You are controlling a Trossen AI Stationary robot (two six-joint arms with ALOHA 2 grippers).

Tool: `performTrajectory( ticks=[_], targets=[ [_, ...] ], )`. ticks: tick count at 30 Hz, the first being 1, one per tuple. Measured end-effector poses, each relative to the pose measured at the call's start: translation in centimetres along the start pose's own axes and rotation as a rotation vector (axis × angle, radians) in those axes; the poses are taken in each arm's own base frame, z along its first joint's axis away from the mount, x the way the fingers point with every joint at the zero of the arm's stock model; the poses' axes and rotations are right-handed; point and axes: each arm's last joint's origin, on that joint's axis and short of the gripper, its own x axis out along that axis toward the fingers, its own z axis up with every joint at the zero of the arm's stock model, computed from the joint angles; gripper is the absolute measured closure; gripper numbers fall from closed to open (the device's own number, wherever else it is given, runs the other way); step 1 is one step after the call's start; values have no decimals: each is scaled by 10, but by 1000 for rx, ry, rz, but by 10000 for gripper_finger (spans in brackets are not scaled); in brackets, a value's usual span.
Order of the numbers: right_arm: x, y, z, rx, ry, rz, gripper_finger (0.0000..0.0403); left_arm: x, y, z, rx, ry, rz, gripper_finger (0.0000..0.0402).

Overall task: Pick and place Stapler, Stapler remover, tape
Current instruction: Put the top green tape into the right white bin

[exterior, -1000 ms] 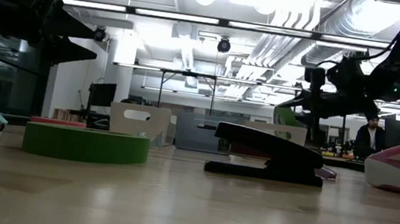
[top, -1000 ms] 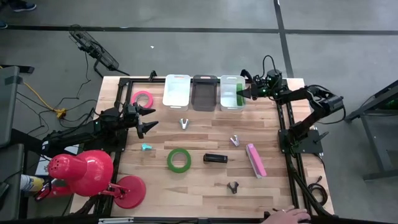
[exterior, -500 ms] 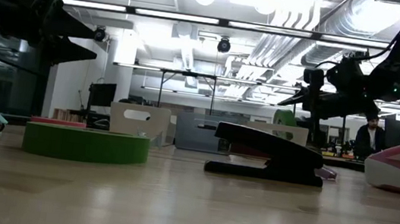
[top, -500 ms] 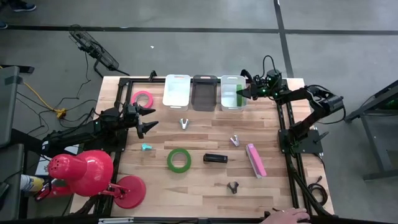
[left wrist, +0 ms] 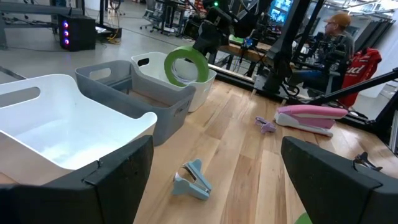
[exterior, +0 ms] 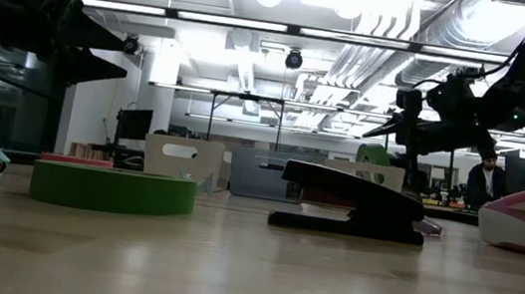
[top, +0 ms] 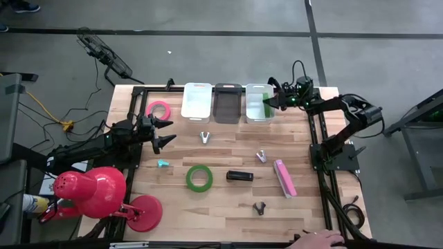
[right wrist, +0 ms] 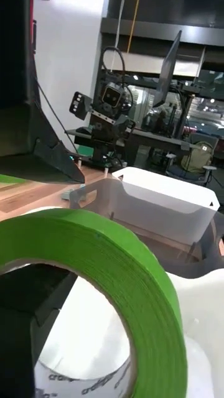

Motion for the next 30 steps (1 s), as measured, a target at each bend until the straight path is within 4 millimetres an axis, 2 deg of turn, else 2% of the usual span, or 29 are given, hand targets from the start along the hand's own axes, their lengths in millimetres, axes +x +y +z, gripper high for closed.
performTrajectory(
  ticks=[5, 12, 22, 30],
  targets=[
    [4, 7, 12, -6, 12, -8, 218, 0, 0, 0, 0, 0, 0, 53],
    [14, 12, 18, -6, 83, -100, 227, 0, 0, 0, 0, 0, 0, 53],
    [24, 30, 33, -106, 146, -215, 237, 0, 0, 0, 0, 0, 0, 53],
    [25, 47, 40, -246, 247, -498, 238, 0, 0, 0, 0, 0, 0, 53]
  ],
)
